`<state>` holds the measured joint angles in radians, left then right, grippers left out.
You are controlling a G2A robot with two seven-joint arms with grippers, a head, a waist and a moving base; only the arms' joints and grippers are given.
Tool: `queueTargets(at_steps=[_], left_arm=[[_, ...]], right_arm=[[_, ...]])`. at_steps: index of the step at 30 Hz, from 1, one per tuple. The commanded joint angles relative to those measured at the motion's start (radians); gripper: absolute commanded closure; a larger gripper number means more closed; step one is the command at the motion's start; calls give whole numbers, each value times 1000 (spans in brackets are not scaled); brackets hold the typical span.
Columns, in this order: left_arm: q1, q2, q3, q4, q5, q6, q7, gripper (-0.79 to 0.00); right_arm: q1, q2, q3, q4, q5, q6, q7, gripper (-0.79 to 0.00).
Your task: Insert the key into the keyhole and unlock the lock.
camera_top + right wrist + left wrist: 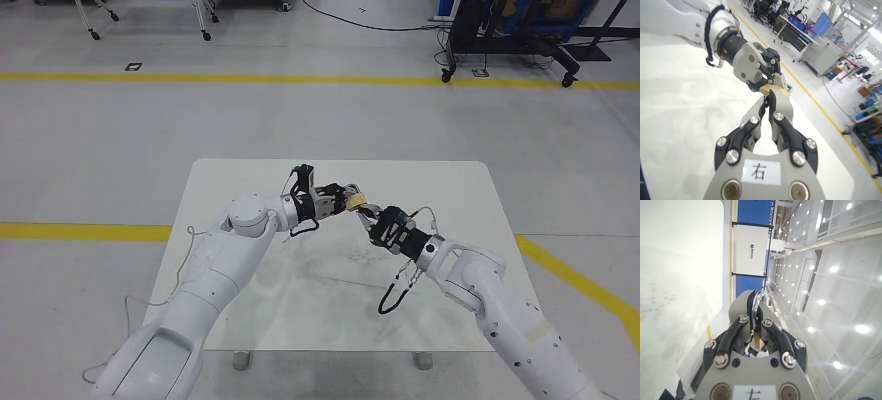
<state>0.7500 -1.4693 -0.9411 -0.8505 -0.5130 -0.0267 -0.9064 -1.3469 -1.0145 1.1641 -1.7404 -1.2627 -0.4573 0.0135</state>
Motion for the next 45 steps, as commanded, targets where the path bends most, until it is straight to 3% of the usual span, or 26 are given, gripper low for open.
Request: queueTargets(at_steps=[1,12,23,24,25,31,34,36,45], left_arm=[[2,1,2,-6,20,-20,2,0],[14,8,-3,-48,95,-113,18,0],[33,13,-22,-72,93,-124,15,0],[33,13,-23,-72,92,-123,14,0],[34,13,-25,-72,89,-123,13,0],[35,12,-34,-71,65,-126,4,0],[37,13,-38,-71,59,-132,1,0],[37,13,-39,-71,59,-133,0,0],[32,12,-27,-77,88,-142,-30,0]], right_arm=[[7,-1,15,54,120,-58,-50,0],[34,-16,19,198,383,-181,-93,0],[43,-20,32,220,362,-207,-92,0],[40,-20,34,219,357,-209,-96,-191],[38,-20,37,218,352,-210,-100,-271],[31,-18,60,202,308,-211,-115,-369],[22,-14,84,185,284,-207,-121,-557],[12,-11,109,170,273,-208,-127,-760],[-101,20,340,84,252,-179,-139,-785]])
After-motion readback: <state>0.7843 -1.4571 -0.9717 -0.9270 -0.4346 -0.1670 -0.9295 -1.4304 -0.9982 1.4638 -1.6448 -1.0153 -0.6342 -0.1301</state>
